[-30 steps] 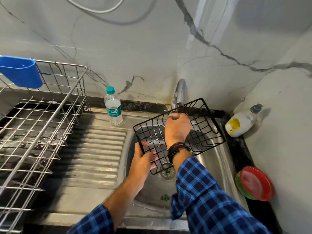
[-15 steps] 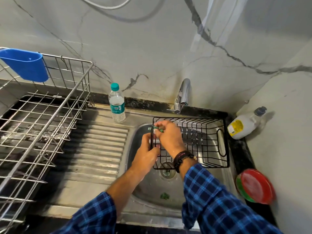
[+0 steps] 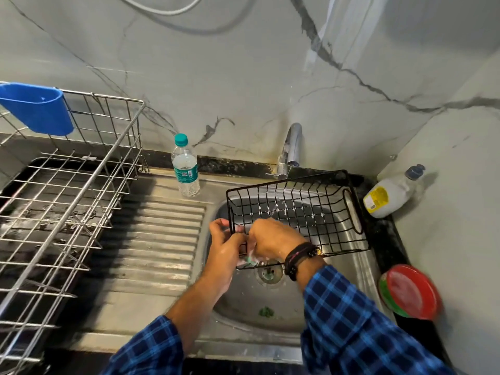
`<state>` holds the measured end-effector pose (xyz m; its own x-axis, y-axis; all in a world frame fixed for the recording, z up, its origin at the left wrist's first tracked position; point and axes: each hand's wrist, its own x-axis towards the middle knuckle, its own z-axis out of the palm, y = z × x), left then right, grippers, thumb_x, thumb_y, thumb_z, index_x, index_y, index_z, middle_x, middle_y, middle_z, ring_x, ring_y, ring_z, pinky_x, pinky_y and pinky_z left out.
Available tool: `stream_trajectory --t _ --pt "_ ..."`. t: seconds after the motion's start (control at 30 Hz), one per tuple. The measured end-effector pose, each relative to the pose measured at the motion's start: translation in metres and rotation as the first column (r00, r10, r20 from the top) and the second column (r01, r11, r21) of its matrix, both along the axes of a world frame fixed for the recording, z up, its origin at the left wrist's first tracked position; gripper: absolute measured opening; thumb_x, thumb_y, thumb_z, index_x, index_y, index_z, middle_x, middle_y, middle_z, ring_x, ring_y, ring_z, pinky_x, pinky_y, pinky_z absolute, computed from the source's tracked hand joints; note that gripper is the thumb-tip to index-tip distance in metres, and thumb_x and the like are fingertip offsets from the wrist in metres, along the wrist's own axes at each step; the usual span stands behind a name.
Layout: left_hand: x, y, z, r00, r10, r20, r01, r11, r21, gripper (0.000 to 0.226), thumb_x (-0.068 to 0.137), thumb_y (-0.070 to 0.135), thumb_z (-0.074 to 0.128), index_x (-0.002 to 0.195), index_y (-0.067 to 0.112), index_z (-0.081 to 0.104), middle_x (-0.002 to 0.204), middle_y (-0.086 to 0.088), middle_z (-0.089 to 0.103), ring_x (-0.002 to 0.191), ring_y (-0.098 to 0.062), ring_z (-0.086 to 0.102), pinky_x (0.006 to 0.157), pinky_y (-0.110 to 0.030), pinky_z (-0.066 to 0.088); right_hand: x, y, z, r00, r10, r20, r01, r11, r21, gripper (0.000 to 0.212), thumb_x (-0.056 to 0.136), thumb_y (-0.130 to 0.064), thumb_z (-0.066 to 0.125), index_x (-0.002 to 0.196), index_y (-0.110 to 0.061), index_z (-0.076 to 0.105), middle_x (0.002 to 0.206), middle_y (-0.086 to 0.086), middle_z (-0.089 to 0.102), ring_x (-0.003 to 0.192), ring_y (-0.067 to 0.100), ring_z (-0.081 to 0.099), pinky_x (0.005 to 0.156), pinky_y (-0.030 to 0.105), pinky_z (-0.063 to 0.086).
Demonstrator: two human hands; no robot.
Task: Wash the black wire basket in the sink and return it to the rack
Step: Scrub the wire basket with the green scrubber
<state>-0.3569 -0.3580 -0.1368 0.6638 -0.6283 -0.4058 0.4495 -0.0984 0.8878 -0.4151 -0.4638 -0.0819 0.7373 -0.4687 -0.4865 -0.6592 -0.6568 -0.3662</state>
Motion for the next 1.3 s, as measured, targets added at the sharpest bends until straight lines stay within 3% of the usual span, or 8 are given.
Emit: stream_trajectory --t 0.1,0.17,0.3,0.43,0.67,0.93,1.13,1.3 --pt "0.002 -0.003 0.009 0.995 -0.035 0.091 0.035 0.999 -0.003 0.035 0.098 0.007 0.05 0.116 0.033 0.036 0.124 -0.021 0.059 0.088 -0.028 0.063 0.081 -0.047 0.056 0.012 -0.004 0.0 0.955 -0.167 0.245 0.196 0.975 -0.099 0.006 0.092 -0.015 0.069 0.097 -0.016 0.073 0.099 0.002 0.07 0.095 0.018 0.066 0.086 0.033 0.056" --pt "0.004 -0.003 0.012 0.99 -0.035 0.14 0.037 0.999 -0.011 0.041 0.097 0.003 0.051 0.119 0.034 0.035 0.124 -0.02 0.058 0.088 -0.026 0.062 0.076 -0.042 0.054 0.016 -0.004 -0.003 0.95 -0.163 0.268 0.202 0.972 -0.124 0.01 0.093 -0.014 0.068 0.101 -0.018 0.074 0.105 0.002 0.072 0.101 0.019 0.067 0.091 0.033 0.055" --pt "0.003 0.002 0.009 0.992 -0.023 0.126 0.024 1.0 -0.004 0.05 0.096 -0.001 0.048 0.138 0.023 0.034 0.119 -0.005 0.065 0.102 -0.031 0.067 0.083 -0.048 0.057 0.003 -0.008 -0.003 0.99 -0.001 0.142 0.011 0.998 -0.065 0.013 0.093 -0.015 0.07 0.104 -0.018 0.076 0.112 0.001 0.072 0.109 0.017 0.065 0.097 0.032 0.05" --pt "0.005 0.006 0.01 0.993 0.02 0.118 -0.011 0.997 -0.08 0.049 0.095 -0.008 0.043 0.134 0.022 0.04 0.12 -0.007 0.066 0.097 -0.028 0.065 0.074 -0.037 0.055 -0.024 -0.017 0.006 0.994 0.112 -0.001 -0.112 0.993 -0.027 0.014 0.094 -0.018 0.067 0.108 -0.018 0.072 0.116 -0.001 0.068 0.108 0.014 0.063 0.094 0.025 0.047" --pt "0.01 0.013 0.009 0.989 0.025 0.145 0.001 0.985 -0.174 0.049 0.098 -0.011 0.041 0.126 0.029 0.047 0.114 0.005 0.069 0.1 -0.022 0.062 0.089 -0.037 0.053 -0.066 -0.044 0.033 0.943 -0.107 -0.315 -0.07 0.862 -0.501 0.023 0.098 -0.013 0.057 0.118 -0.011 0.066 0.117 0.01 0.067 0.11 0.027 0.065 0.09 0.034 0.053" --pt "-0.005 0.007 0.012 0.911 0.006 0.413 0.065 0.985 -0.157 0.045 0.097 -0.013 0.044 0.138 0.005 0.042 0.123 -0.005 0.061 0.11 -0.005 0.062 0.094 -0.021 0.05 -0.015 0.04 0.011 0.995 -0.002 0.103 0.018 0.987 -0.16 0.017 0.095 -0.005 0.056 0.106 -0.009 0.068 0.103 0.007 0.065 0.095 0.025 0.065 0.076 0.029 0.047" --pt "-0.002 0.016 0.008 0.949 0.031 0.313 0.023 0.985 -0.17 0.047 0.089 0.015 0.052 0.132 0.035 0.05 0.119 0.014 0.068 0.118 -0.023 0.06 0.104 -0.045 0.048 -0.071 -0.029 0.022 0.976 -0.099 -0.193 0.0 0.89 -0.456 0.02 0.095 -0.009 0.061 0.115 -0.01 0.066 0.111 0.009 0.069 0.104 0.025 0.066 0.089 0.032 0.052" --pt "0.005 0.009 0.01 0.909 0.001 0.417 0.062 0.988 -0.138 0.052 0.094 0.007 0.054 0.144 0.015 0.042 0.13 0.007 0.062 0.125 -0.017 0.056 0.112 -0.054 0.041 -0.063 -0.039 0.013 0.913 -0.172 -0.37 0.001 0.908 -0.419 0.031 0.094 -0.01 0.062 0.125 -0.01 0.065 0.127 0.012 0.066 0.116 0.027 0.064 0.094 0.034 0.053"
